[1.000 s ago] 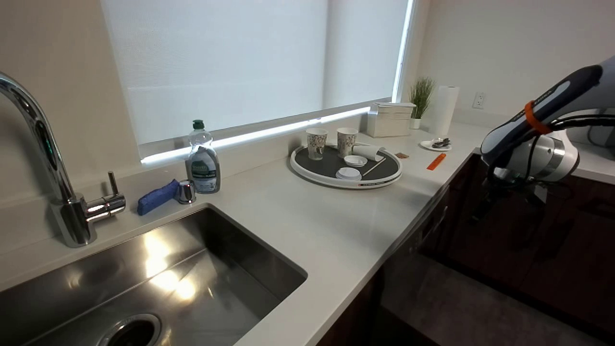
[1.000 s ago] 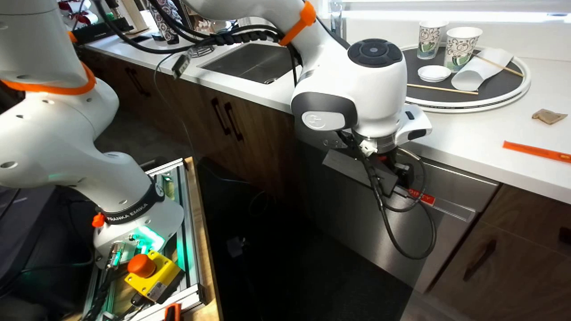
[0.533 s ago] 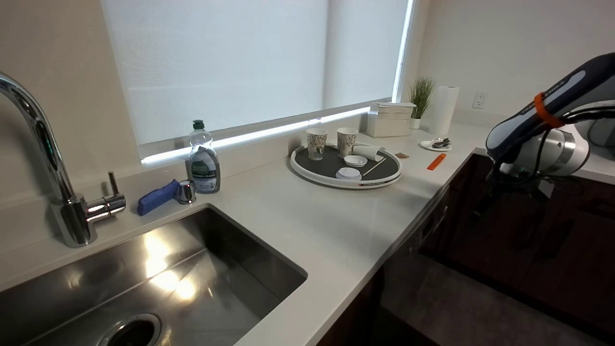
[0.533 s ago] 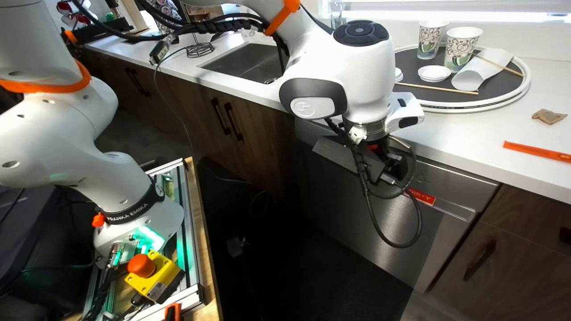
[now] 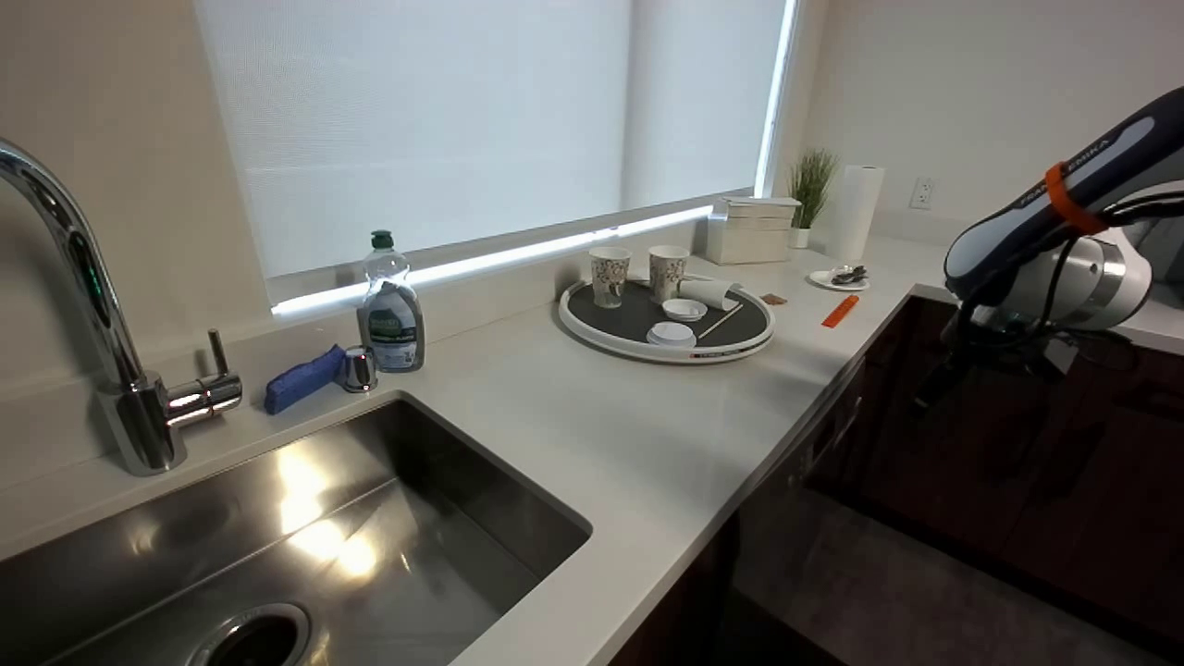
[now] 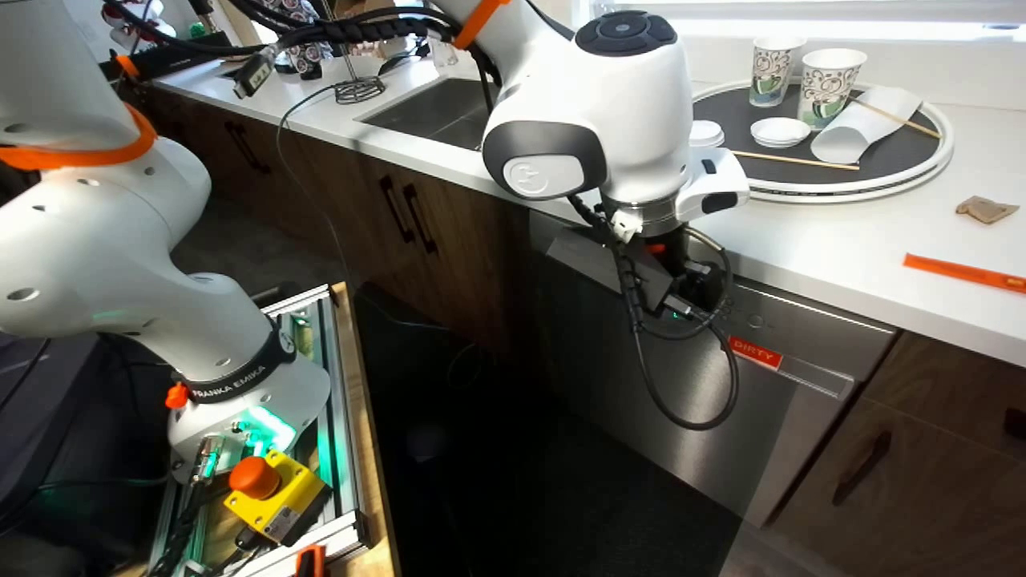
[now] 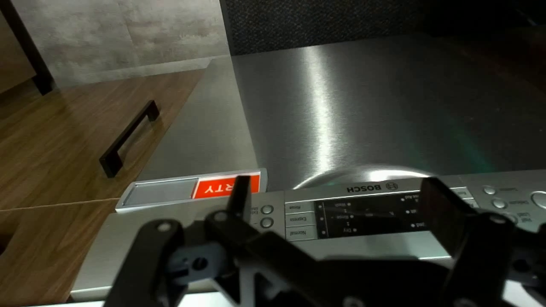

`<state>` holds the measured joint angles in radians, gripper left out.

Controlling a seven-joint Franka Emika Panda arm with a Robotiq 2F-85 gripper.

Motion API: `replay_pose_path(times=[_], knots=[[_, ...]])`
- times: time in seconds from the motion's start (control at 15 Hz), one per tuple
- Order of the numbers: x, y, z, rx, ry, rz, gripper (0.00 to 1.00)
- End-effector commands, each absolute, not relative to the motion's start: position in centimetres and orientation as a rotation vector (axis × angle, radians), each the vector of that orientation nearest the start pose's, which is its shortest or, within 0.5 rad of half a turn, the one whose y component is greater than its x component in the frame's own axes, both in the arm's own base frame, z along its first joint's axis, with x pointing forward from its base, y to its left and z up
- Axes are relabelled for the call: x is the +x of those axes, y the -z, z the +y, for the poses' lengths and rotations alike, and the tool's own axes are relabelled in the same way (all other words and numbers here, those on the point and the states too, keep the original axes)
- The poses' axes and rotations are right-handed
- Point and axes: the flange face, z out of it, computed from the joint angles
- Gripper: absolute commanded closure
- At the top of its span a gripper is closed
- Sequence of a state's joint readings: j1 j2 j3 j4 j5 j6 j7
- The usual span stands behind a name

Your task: Press the button on the oven

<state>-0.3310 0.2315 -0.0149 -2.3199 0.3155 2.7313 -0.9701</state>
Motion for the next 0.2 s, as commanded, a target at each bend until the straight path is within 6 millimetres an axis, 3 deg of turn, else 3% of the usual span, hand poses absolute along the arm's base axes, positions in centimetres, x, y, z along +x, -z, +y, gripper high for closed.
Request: replay_pose_path(times=[0.0, 0.13], knots=[[50.38, -25.89, -19.38, -3.067, 0.362, -0.536, 0.0], [50.4, -25.89, -19.4, -3.067, 0.362, -0.535, 0.0]])
